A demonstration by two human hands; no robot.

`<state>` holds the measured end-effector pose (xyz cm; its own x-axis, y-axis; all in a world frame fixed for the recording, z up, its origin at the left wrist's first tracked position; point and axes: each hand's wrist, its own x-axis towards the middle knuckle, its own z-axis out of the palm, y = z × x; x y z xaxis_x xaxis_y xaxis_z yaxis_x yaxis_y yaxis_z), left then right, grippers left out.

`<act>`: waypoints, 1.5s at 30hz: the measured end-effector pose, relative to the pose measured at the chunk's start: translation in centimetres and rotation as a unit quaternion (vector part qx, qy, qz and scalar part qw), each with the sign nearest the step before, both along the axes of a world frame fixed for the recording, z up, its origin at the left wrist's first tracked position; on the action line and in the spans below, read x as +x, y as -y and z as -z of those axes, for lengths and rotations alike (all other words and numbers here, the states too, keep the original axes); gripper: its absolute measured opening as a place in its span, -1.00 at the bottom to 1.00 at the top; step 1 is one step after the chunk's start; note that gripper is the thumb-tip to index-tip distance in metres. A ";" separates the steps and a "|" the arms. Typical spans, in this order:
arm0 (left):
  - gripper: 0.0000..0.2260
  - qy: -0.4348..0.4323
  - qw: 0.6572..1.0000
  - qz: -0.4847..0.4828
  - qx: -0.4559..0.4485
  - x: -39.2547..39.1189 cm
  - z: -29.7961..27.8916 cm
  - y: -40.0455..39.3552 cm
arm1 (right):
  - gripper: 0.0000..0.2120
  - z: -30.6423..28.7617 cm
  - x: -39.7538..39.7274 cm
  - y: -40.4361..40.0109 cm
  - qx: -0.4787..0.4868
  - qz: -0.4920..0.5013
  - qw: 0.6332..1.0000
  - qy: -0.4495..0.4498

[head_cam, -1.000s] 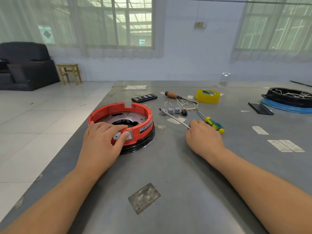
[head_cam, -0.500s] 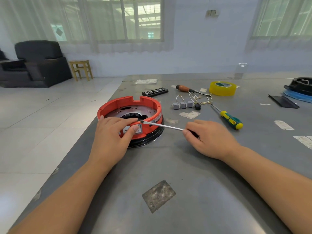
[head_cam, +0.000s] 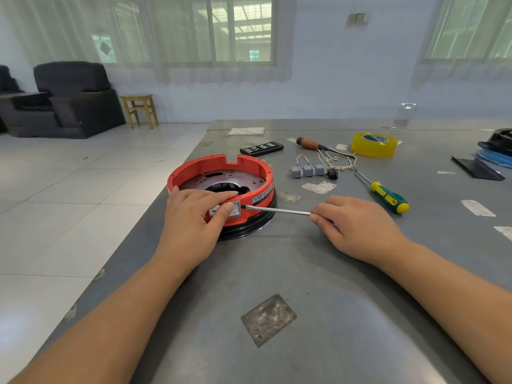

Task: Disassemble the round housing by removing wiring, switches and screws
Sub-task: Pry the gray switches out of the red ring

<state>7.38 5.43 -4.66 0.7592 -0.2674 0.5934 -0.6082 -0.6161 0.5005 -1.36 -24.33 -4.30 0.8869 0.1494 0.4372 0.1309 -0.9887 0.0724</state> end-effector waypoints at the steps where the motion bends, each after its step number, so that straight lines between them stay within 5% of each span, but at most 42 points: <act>1: -0.75 0.000 1.000 0.000 -0.001 0.0 0.0 0.0 | -0.57 0.0 0.0 -0.2 -0.011 0.005 1.000 0.002; 19: -0.74 -0.042 0.999 0.018 0.030 0.5 -0.4 -0.2 | -0.59 0.3 1.7 -1.2 -0.041 0.046 0.998 0.008; 25: -0.79 -0.044 0.997 0.064 0.017 0.1 -0.4 0.1 | -0.45 0.4 4.0 -1.4 -0.029 0.068 0.997 0.039; 45: -0.73 -0.055 0.994 0.096 -0.008 -0.1 -0.3 -0.2 | -0.41 1.1 7.0 0.2 -0.053 0.024 0.996 0.066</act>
